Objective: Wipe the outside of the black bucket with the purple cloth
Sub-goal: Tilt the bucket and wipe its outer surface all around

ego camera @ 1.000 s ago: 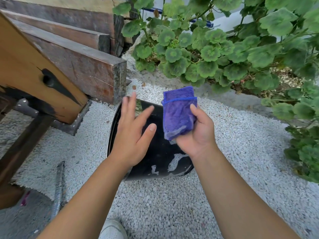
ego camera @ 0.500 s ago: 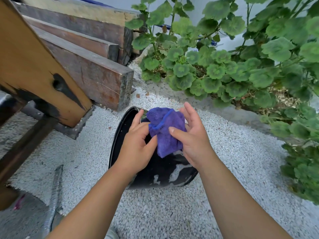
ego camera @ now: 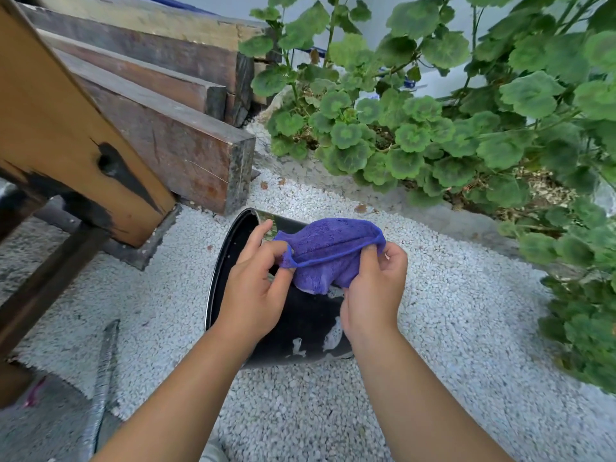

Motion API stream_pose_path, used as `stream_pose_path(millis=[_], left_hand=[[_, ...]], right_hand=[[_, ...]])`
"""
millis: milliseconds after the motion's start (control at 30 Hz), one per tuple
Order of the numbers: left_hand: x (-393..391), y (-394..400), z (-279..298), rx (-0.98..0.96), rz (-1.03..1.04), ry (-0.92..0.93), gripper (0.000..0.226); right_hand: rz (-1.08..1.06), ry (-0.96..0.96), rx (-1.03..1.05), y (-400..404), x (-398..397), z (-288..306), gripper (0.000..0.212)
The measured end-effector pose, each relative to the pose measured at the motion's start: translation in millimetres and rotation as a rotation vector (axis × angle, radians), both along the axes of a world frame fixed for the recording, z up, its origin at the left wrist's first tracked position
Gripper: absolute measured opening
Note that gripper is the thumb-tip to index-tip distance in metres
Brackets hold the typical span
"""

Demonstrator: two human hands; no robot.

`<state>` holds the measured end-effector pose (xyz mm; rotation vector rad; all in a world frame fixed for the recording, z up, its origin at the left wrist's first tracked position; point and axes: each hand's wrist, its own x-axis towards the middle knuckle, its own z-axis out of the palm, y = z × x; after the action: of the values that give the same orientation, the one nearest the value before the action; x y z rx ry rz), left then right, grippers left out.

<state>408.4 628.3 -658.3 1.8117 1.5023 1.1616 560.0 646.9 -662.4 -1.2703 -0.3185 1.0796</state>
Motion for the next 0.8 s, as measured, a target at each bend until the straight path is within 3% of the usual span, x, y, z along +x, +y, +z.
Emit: stream_pose_path(millis=[67,200,333,400,467,500,633,733,800], left_hand=[[1,1,3,-0.002,-0.024,0.045,0.009],[2,3,13,0.109,-0.169,0.163,0.009],[4,10,9,0.202,-0.296,0.296,0.007],[5,12,5,0.166,-0.301,0.337,0.007],[4,12,2,0.121,-0.293,0.358,0.007],[4,12,2,0.115,-0.286,0.368,0.007],[1,13,3,0.173,-0.286,0.368,0.006],[-6,11,1,0.180,-0.297,0.335,0.018],[-7,7,1,0.144,-0.240,0.200,0.033]], right_hand=[[-0.021,0.235,-0.013,-2,-6,2,0.007],[-0.018,0.517,0.006,0,-6,13,0.017],[0.049,0.831,-0.009,4,-6,27,0.037],[0.142,0.907,0.016,-1,-8,30,0.061],[0.216,0.899,0.030,-5,-11,30,0.080],[0.250,0.858,0.032,-5,-11,30,0.079],[0.361,0.544,0.096,-3,-11,28,0.041],[0.308,0.517,0.083,-1,-5,28,0.035],[0.208,0.486,0.080,4,0,28,0.034]])
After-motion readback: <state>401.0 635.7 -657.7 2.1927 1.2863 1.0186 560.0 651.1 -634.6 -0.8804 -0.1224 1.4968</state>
